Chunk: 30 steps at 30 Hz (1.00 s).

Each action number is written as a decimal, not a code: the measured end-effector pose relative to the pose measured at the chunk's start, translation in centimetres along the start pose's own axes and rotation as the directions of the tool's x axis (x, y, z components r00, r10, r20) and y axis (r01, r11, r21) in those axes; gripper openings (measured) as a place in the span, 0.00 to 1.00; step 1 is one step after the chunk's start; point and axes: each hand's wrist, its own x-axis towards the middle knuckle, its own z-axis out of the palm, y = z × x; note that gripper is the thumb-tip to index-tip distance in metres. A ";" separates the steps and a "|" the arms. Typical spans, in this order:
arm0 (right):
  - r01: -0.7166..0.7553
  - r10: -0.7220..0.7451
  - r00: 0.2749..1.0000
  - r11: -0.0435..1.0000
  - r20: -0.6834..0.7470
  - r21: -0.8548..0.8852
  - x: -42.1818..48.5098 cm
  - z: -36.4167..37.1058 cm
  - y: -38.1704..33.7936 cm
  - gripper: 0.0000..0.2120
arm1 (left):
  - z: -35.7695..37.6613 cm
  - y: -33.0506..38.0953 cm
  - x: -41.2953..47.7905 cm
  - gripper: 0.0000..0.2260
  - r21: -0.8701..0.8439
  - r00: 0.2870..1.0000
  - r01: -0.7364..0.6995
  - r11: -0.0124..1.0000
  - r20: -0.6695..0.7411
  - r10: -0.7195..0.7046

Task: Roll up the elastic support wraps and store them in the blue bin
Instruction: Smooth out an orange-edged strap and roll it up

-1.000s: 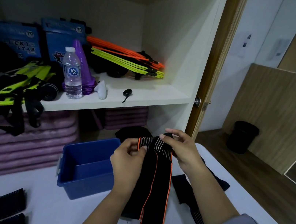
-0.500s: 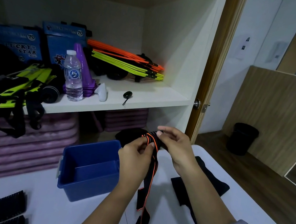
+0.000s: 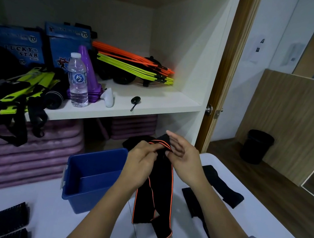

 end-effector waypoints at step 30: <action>0.231 -0.264 0.951 0.953 -0.163 -0.195 0.3 1.2 -3.0 0.11 | -1.9 0.3 1.5 0.05 0.350 0.869 -0.321 0.880 -0.259 0.421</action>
